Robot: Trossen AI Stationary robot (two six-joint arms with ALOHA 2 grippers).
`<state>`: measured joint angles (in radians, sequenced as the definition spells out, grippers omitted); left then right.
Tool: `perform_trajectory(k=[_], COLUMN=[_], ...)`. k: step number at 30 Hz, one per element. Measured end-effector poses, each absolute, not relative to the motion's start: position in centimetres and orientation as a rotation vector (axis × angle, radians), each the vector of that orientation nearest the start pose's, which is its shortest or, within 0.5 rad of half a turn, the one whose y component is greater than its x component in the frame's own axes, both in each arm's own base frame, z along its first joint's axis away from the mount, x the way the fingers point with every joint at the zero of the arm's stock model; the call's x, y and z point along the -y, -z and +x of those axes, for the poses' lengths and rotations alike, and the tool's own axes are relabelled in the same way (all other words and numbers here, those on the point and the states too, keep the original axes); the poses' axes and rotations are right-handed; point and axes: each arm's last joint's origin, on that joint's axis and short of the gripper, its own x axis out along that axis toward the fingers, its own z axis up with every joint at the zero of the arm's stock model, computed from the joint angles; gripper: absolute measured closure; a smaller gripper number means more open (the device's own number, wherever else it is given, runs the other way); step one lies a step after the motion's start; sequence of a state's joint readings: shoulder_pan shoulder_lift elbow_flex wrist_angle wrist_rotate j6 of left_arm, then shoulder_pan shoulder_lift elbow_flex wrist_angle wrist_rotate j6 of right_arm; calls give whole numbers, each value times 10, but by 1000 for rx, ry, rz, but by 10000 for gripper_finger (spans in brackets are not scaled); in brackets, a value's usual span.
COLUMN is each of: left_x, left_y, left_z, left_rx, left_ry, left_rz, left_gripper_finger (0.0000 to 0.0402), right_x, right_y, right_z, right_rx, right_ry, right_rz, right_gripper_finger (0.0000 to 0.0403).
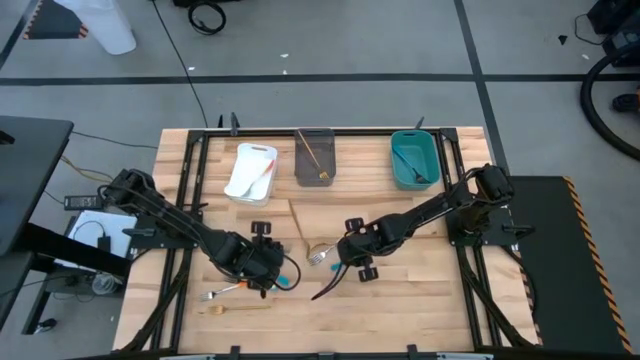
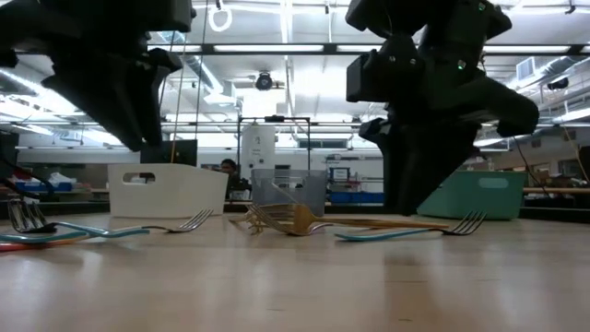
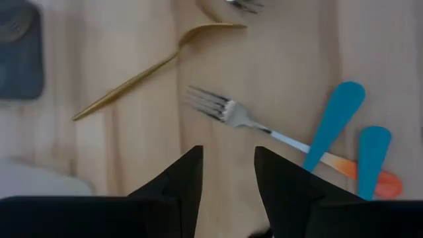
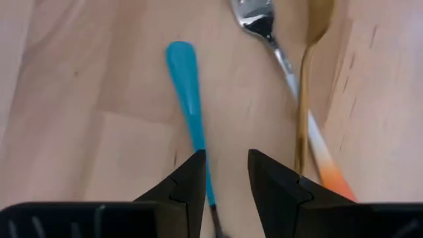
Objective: Sort silverware by color (type)
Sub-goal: Put the yellow fork into the black bin
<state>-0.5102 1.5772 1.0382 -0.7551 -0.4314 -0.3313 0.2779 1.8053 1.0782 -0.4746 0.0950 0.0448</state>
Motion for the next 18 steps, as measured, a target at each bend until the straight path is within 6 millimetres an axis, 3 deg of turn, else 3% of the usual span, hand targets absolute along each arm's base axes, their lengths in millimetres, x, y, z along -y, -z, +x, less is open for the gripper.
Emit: perform_trajectory(k=[8,18], left_x=[123,104], left_y=[-196,-192], left_z=[260,241], left_rx=[-1125,-1069], left_ry=[-80,-91], left_rz=[340,307], left_gripper_finger=[256,256], right_x=[-82,-70], right_y=[-156,-155], right_z=[328,341], right_rx=[-1217,-1124], right_ry=[-73,-56], right_rz=[-191,-236], right_gripper_finger=[280,281])
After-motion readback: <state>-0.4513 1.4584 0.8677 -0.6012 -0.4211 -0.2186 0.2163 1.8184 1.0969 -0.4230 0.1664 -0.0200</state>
